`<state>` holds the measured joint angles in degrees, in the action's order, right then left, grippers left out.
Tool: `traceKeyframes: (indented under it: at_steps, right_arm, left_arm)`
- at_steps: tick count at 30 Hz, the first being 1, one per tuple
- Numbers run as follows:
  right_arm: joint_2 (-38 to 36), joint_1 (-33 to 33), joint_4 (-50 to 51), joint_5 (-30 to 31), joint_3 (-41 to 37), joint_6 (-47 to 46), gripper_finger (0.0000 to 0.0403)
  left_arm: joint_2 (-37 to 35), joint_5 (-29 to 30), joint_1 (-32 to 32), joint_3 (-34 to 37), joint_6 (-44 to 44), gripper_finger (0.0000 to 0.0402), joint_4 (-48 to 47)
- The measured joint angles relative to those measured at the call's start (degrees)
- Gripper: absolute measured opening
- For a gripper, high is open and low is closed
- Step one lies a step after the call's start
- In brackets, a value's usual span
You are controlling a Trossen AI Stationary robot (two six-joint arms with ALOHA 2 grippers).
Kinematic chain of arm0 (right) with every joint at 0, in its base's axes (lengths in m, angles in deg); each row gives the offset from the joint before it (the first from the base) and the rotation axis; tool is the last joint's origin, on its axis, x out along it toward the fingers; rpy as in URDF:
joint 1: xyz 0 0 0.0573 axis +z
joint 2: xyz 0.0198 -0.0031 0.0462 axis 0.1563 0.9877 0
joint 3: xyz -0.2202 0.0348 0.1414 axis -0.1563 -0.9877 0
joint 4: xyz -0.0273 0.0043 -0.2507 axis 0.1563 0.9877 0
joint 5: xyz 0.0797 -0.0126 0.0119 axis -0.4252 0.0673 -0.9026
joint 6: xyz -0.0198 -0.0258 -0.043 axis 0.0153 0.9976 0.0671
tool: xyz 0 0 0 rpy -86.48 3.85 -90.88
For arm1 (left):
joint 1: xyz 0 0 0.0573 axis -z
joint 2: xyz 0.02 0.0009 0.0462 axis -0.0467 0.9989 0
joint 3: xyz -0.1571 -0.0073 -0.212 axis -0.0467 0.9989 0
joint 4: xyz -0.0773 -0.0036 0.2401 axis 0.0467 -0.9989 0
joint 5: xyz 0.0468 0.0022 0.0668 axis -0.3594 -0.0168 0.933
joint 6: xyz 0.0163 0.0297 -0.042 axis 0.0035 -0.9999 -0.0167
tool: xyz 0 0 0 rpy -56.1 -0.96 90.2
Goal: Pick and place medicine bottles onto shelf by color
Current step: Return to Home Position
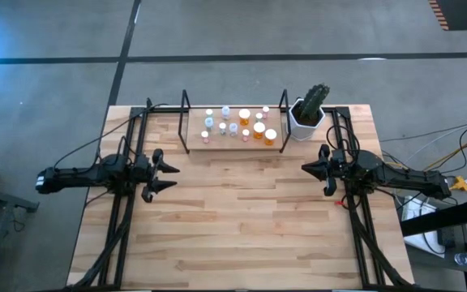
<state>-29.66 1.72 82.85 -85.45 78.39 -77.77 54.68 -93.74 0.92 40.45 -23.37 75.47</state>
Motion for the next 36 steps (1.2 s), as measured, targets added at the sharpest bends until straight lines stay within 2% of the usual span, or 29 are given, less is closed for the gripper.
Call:
traceKeyframes:
  at_steps: [19,26,31,33,36]
  right_arm:
    - [0.00,0.00,0.00,0.00,0.00,0.00,0.0013]
    - [0.00,0.00,-0.01,0.00,0.00,0.00,0.0013]
    - [0.00,0.00,0.00,0.02,0.00,0.00,0.0013]
    - [0.00,-0.02,0.00,0.02,0.00,0.02,0.0013]
    - [0.00,0.00,0.00,0.01,0.00,0.00,0.0013]
  left_arm:
    - [0.00,-0.02,0.00,0.00,-0.04,0.0200,-0.04]
    - [0.00,-2.10,0.02,0.00,-0.71,0.0200,-0.11]
    - [0.00,-1.03,0.00,0.00,-15.68,0.0195,-0.13]
    - [0.00,-1.00,0.02,0.00,-20.20,0.0180,-0.21]
    - [0.00,-0.40,0.02,0.00,-22.44,0.0138,-0.51]
